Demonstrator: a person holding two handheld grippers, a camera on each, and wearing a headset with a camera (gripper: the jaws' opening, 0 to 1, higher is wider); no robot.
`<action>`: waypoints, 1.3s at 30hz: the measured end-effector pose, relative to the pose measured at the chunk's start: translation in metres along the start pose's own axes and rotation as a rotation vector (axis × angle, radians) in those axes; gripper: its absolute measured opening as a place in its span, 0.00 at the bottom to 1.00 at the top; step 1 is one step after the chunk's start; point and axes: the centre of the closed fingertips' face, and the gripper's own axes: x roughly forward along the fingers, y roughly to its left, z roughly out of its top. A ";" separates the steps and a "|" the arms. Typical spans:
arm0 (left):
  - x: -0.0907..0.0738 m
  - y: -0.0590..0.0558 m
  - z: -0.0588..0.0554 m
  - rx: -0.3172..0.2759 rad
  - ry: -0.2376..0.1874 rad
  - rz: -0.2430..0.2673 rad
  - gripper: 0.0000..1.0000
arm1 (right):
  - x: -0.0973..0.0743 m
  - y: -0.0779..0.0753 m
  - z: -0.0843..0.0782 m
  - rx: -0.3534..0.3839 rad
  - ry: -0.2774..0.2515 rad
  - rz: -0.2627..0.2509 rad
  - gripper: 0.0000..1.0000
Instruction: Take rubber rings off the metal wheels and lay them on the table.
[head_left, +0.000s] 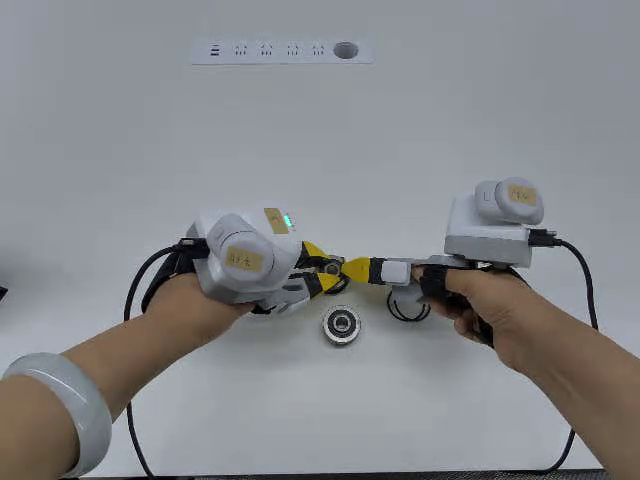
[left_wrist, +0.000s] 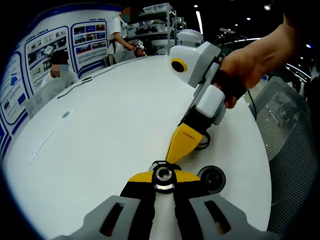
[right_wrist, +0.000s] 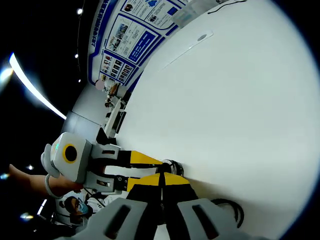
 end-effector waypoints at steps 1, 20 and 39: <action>0.000 0.000 0.000 0.001 0.000 0.000 0.13 | 0.000 0.001 0.000 0.002 -0.002 0.002 0.01; 0.000 0.000 0.000 0.009 0.002 -0.002 0.13 | -0.002 0.011 0.003 0.029 -0.031 0.036 0.01; -0.006 -0.001 0.003 0.001 -0.029 0.006 0.25 | -0.003 0.000 0.000 0.044 -0.040 -0.008 0.01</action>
